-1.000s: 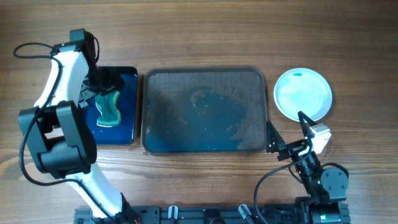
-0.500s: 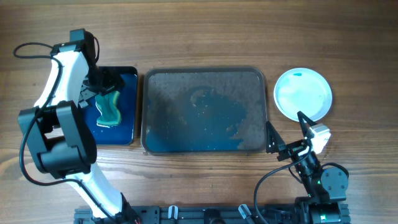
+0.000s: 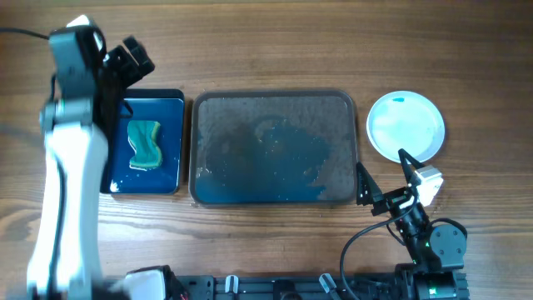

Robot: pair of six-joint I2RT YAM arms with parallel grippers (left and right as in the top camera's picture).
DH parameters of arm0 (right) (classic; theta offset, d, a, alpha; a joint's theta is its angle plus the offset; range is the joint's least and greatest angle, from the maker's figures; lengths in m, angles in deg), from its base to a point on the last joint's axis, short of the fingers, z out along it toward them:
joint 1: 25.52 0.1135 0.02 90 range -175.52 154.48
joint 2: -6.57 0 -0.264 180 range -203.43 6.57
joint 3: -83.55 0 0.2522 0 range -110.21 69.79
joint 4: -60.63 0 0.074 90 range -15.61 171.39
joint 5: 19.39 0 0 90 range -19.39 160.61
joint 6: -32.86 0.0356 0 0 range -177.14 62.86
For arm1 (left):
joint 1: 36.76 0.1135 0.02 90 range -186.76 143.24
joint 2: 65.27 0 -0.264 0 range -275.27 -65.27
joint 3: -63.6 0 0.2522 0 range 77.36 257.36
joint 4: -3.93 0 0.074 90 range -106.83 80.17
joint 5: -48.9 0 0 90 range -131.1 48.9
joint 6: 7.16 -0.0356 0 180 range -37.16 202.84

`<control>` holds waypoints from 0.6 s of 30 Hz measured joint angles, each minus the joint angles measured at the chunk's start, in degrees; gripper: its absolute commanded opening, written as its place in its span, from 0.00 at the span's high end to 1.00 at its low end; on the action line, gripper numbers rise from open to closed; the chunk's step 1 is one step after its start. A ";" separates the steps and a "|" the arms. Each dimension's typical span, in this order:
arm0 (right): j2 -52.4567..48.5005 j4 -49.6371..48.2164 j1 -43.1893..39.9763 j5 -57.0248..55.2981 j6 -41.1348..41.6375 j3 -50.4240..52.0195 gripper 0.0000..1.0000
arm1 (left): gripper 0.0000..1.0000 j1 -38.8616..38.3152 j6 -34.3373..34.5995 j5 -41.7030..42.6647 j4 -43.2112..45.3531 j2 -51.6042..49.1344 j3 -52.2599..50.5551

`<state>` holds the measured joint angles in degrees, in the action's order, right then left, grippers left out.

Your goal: Clean dirty plates on tray and stack at the side

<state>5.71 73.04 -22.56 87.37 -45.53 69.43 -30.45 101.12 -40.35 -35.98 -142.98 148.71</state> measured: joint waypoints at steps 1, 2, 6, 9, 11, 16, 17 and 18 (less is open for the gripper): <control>0.04 0.00 0.00 0.02 0.00 0.00 0.00 | 0.00 -0.72 -0.59 0.44 4.79 6.14 -4.83; 0.13 0.07 0.00 0.09 0.00 0.00 0.01 | 0.00 -1.05 -1.16 0.76 7.48 12.81 -10.16; 0.17 0.00 0.00 0.17 0.00 0.00 0.00 | 0.00 -1.01 -3.13 1.03 12.48 35.30 -31.56; 0.20 0.02 0.00 0.17 0.00 0.00 0.00 | 0.00 -1.01 -6.75 3.56 15.67 52.13 -46.25; 0.20 0.02 0.00 0.17 0.00 0.00 0.00 | 0.00 -1.03 -8.22 5.20 18.58 58.93 -52.39; 0.20 0.02 0.00 0.17 0.00 0.00 0.00 | 0.00 -2.80 -10.32 6.43 19.78 66.90 -61.94; 0.20 0.04 0.00 0.17 0.00 0.00 0.00 | 0.00 -3.04 -10.56 6.43 19.78 67.65 -63.06; 0.20 0.04 0.00 0.17 0.00 0.00 0.00 | 0.00 -3.06 -10.84 6.43 19.82 68.13 -63.67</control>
<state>5.91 73.09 -22.56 87.54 -45.53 69.43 -33.51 90.28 -33.92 -16.16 -74.85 85.04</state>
